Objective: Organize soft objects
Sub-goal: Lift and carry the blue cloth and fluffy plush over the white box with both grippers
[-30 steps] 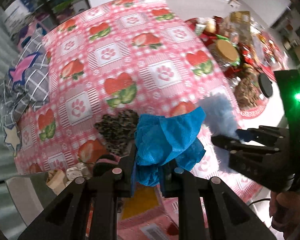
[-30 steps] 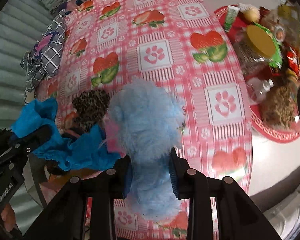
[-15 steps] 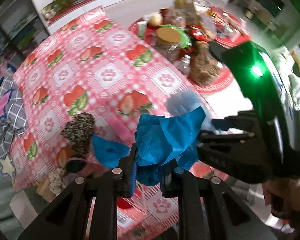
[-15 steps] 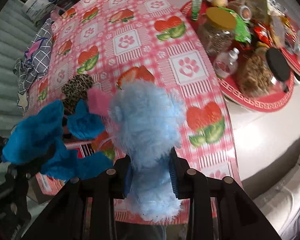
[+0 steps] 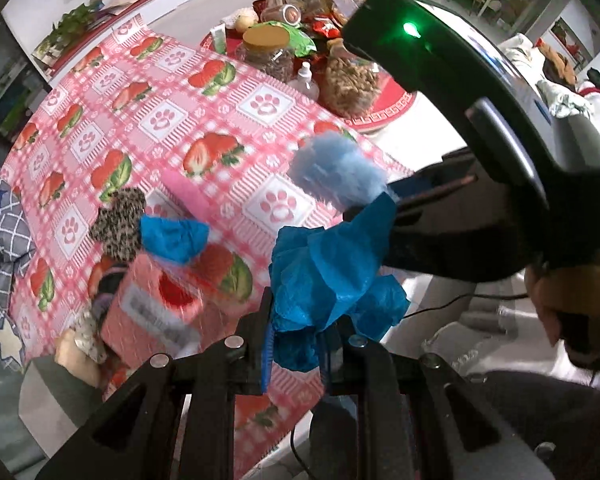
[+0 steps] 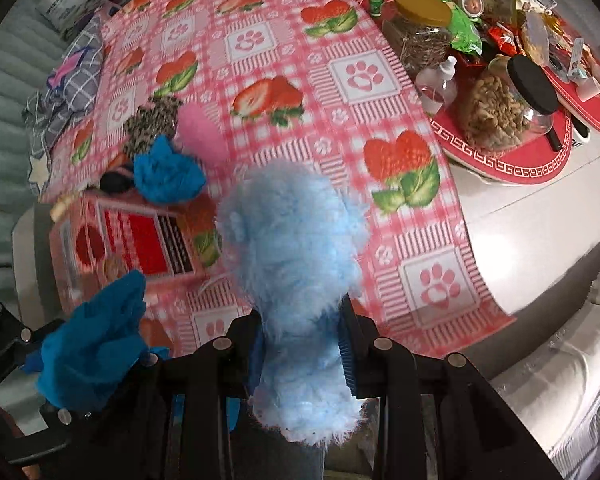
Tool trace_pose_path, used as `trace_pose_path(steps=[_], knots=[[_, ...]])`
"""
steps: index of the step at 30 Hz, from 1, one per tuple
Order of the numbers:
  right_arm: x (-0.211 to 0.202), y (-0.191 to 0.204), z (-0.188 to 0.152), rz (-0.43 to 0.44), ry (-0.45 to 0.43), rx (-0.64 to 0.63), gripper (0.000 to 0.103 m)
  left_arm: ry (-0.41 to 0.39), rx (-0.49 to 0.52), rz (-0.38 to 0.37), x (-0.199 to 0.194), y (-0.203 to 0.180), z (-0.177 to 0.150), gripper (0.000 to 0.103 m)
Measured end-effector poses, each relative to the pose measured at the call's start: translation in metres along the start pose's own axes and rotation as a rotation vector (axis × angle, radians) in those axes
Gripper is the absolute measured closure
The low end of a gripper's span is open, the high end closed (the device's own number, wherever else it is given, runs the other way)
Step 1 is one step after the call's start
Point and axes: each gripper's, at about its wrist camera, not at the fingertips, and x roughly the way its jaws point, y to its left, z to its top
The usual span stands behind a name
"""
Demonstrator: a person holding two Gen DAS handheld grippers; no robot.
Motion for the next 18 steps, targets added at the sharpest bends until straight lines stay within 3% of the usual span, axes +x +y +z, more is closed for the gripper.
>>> trace_pose_path(steps=[11, 18], knots=[[0.010, 0.043, -0.033, 0.015, 0.045, -0.101, 0.070, 0.009, -0.073, 0.029, -0.008, 0.019, -0.059, 0.083], [0.014, 0.080, -0.052, 0.023, 0.070, -0.242, 0.070, -0.011, -0.194, 0.100, -0.021, 0.046, -0.097, 0.083]])
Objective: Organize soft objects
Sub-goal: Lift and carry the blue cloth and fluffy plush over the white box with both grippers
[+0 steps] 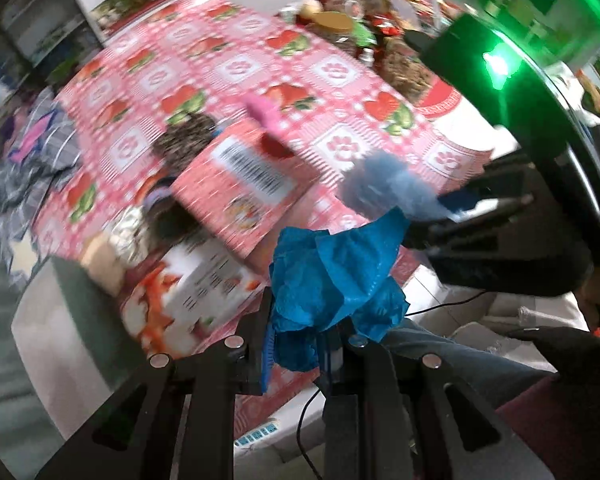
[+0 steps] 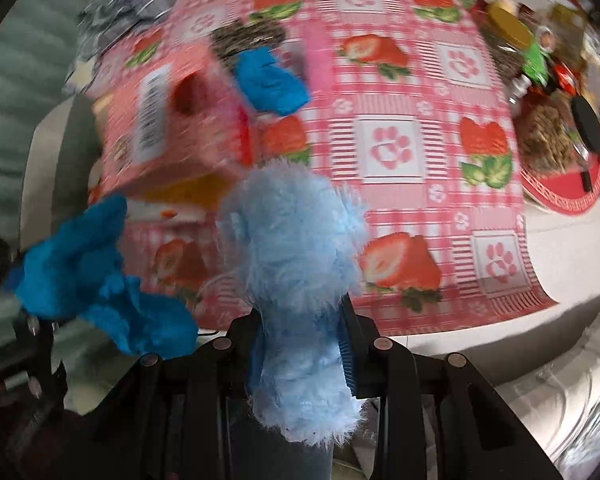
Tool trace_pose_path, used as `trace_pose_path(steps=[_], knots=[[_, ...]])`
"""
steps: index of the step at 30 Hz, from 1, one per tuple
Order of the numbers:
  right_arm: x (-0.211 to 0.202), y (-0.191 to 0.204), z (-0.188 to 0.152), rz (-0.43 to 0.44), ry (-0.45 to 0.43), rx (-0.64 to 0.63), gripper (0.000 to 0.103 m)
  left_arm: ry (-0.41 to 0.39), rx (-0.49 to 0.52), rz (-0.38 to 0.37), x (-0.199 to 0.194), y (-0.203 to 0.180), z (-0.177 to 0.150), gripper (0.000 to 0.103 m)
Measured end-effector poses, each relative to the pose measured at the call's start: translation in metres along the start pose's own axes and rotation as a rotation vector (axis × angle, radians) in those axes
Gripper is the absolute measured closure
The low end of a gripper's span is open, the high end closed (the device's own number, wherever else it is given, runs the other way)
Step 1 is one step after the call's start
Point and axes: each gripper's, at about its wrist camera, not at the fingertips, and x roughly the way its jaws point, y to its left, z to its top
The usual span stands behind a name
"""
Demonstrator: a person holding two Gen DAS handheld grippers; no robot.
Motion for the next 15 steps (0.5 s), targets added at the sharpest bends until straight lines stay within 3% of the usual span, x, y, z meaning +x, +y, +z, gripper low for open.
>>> trace_pose_path(steps=[15], knots=[[-0.009, 0.098, 0.014, 0.021, 0.016, -0.339, 0.070, -0.063, -0.383, 0.104, -0.035, 0.086, -0.065, 0.083]])
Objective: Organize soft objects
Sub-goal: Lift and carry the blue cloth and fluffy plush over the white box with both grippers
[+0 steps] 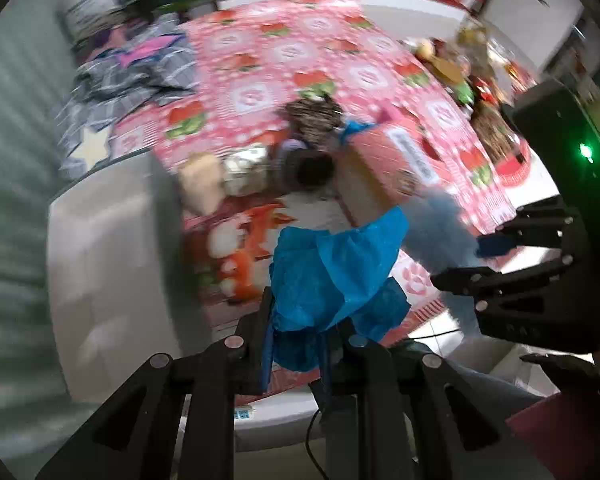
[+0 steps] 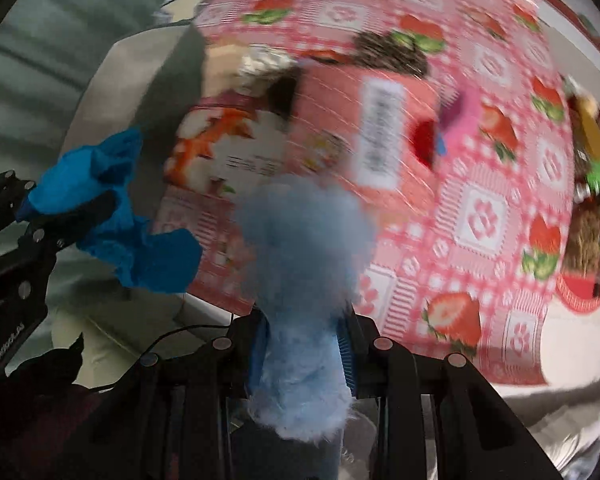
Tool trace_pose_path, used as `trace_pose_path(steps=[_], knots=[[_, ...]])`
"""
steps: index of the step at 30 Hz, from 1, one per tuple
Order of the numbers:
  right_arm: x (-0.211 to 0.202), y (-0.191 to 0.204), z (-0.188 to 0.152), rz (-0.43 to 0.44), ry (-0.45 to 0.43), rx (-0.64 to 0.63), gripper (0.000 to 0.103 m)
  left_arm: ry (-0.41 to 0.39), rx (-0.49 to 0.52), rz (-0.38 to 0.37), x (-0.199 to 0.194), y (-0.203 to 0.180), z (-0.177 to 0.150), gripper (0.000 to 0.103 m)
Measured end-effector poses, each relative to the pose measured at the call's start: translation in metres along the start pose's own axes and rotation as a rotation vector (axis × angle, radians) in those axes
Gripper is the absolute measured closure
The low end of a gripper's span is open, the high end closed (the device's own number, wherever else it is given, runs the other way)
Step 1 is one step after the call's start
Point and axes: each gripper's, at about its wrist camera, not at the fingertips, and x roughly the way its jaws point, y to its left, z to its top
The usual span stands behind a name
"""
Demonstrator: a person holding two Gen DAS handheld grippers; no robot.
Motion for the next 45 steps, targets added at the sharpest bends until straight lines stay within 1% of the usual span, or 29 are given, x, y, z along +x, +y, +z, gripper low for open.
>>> trace_pose_path(steps=[3, 7, 10, 15, 20, 24, 26, 27, 28, 29, 30, 31, 33, 34, 37, 40, 41, 43, 45], knots=[[-0.002, 0.017, 0.013, -0.002, -0.002, -0.057, 0.070, -0.014, -0.072, 0.022, -0.008, 0.019, -0.006, 0.083], [-0.005, 0.040, 0.034, 0.028, 0.002, -0.115, 0.070, -0.041, -0.180, 0.051, -0.021, 0.048, -0.015, 0.083], [-0.008, 0.058, 0.046, 0.033, -0.009, -0.166, 0.070, -0.061, -0.261, 0.082, -0.031, 0.071, -0.024, 0.083], [-0.013, 0.090, 0.064, 0.059, -0.020, -0.243, 0.070, -0.075, -0.390, 0.127, -0.040, 0.107, -0.040, 0.083], [-0.014, 0.116, 0.075, 0.073, -0.023, -0.307, 0.070, -0.084, -0.483, 0.167, -0.044, 0.135, -0.053, 0.083], [-0.012, 0.130, 0.083, 0.071, -0.031, -0.343, 0.070, -0.064, -0.554, 0.175, -0.039, 0.156, -0.066, 0.083], [-0.004, 0.130, 0.084, 0.082, -0.011, -0.351, 0.070, -0.054, -0.570, 0.189, -0.035, 0.161, -0.068, 0.083], [0.002, 0.131, 0.081, 0.107, 0.016, -0.358, 0.069, -0.051, -0.574, 0.195, -0.034, 0.163, -0.069, 0.083], [0.010, 0.131, 0.078, 0.124, 0.040, -0.363, 0.058, -0.047, -0.578, 0.200, -0.033, 0.165, -0.071, 0.083], [0.021, 0.131, 0.072, 0.128, 0.063, -0.371, 0.035, -0.040, -0.582, 0.202, -0.031, 0.167, -0.073, 0.083], [0.028, 0.132, 0.068, 0.121, 0.071, -0.380, 0.025, -0.032, -0.585, 0.205, -0.029, 0.168, -0.074, 0.083], [0.042, 0.135, 0.060, 0.107, 0.086, -0.402, 0.022, -0.024, -0.587, 0.209, -0.028, 0.170, -0.075, 0.083], [0.065, 0.141, 0.049, 0.082, 0.113, -0.440, 0.022, -0.006, -0.585, 0.220, -0.024, 0.171, -0.078, 0.083], [0.083, 0.144, 0.044, 0.048, 0.124, -0.463, 0.022, 0.000, -0.582, 0.224, -0.023, 0.171, -0.079, 0.083], [0.115, 0.144, 0.039, -0.021, 0.121, -0.477, 0.022, 0.018, -0.573, 0.239, -0.020, 0.170, -0.081, 0.083], [0.143, 0.134, 0.040, -0.028, 0.135, -0.412, 0.022, 0.032, -0.568, 0.248, -0.019, 0.169, -0.083, 0.083], [0.151, 0.132, 0.041, -0.034, 0.128, -0.398, 0.022, 0.036, -0.566, 0.252, -0.018, 0.169, -0.083, 0.083], [0.158, 0.132, 0.044, -0.053, 0.097, -0.405, 0.022, 0.043, -0.566, 0.258, -0.016, 0.169, -0.083, 0.082], [0.168, 0.135, 0.047, -0.045, 0.097, -0.420, 0.022, 0.050, -0.568, 0.263, -0.014, 0.170, -0.083, 0.082]])
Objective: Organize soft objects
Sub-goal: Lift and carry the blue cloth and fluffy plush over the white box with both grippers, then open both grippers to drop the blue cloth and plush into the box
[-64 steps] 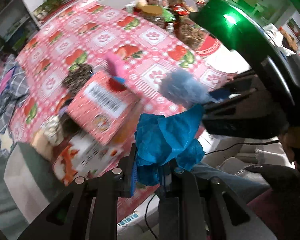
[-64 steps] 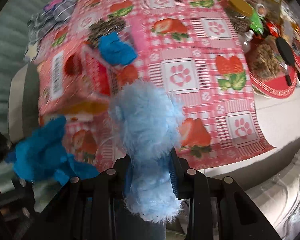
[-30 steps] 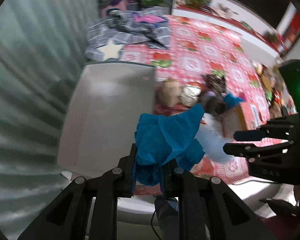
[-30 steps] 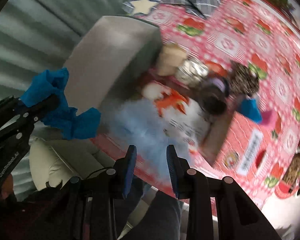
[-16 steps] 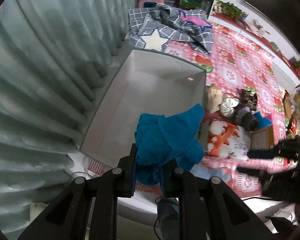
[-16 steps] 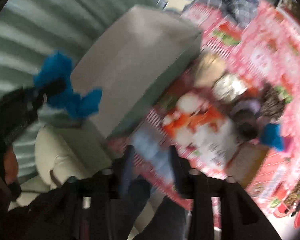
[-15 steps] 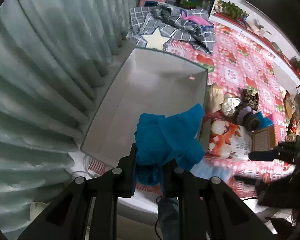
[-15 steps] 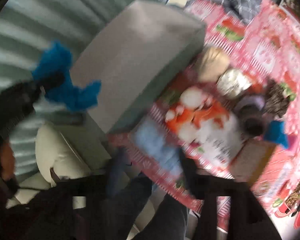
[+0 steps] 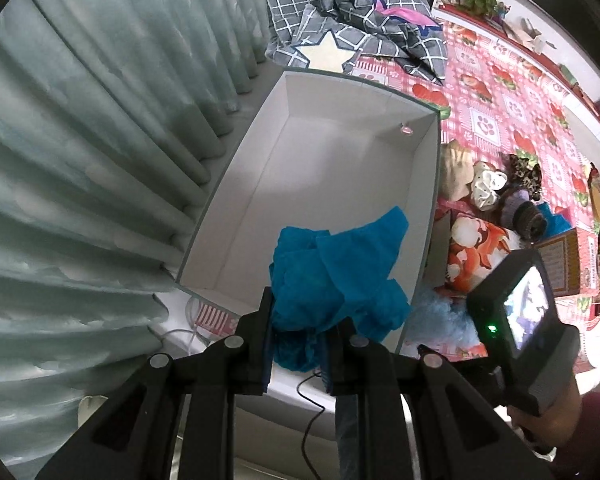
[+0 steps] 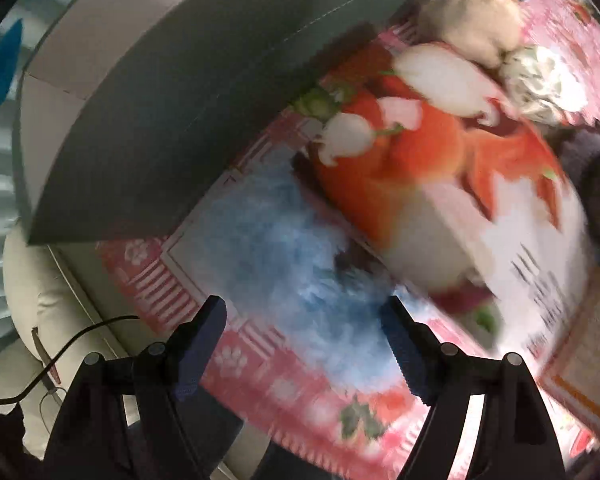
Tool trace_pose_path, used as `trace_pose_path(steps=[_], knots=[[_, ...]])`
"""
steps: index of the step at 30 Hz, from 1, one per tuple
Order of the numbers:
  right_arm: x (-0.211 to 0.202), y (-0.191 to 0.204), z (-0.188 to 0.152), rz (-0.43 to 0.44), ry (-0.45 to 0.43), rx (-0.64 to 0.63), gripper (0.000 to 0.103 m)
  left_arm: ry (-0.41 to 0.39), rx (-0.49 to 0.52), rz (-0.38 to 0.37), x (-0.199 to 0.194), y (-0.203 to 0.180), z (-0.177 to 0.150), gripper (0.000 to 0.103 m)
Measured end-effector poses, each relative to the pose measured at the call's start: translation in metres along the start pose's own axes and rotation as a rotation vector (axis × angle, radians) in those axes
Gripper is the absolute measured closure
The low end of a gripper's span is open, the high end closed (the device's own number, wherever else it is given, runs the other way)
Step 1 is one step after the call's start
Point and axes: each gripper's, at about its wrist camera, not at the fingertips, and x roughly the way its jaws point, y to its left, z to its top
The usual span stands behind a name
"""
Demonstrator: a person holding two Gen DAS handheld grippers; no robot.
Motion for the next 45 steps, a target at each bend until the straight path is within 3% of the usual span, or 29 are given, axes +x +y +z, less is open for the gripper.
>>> trace_pose_path(steps=[3, 4, 5, 6, 8, 17, 26, 34, 45], knots=[[0.010, 0.007, 0.004, -0.067, 0.006, -0.041, 0.027, 0.009, 0.001, 0.013, 0.004, 0.000, 0.002, 0.082], [0.010, 0.010, 0.003, -0.089, 0.005, -0.064, 0.041, 0.009, 0.001, 0.017, 0.005, 0.000, 0.002, 0.082], [0.008, 0.011, 0.003, -0.119, 0.001, -0.080, 0.064, 0.007, -0.002, 0.020, 0.005, 0.001, 0.002, 0.082], [0.005, 0.009, 0.002, -0.130, 0.000, -0.089, 0.070, 0.005, -0.006, 0.021, 0.006, 0.002, 0.003, 0.082], [-0.001, -0.009, 0.002, -0.002, 0.026, -0.014, 0.076, 0.005, -0.017, 0.022, 0.008, 0.005, 0.004, 0.082], [-0.068, -0.046, 0.001, 0.185, -0.034, 0.128, 0.076, -0.006, -0.071, 0.028, 0.017, 0.017, 0.011, 0.082], [-0.134, -0.039, 0.033, 0.237, -0.140, 0.081, 0.076, -0.019, -0.120, 0.028, 0.023, 0.029, 0.017, 0.082], [-0.139, 0.021, 0.086, 0.260, -0.174, 0.005, 0.076, 0.005, -0.164, 0.029, 0.029, 0.044, 0.014, 0.082], [-0.133, 0.032, 0.111, 0.278, -0.158, 0.002, 0.076, 0.022, -0.164, 0.026, 0.036, 0.044, 0.013, 0.082]])
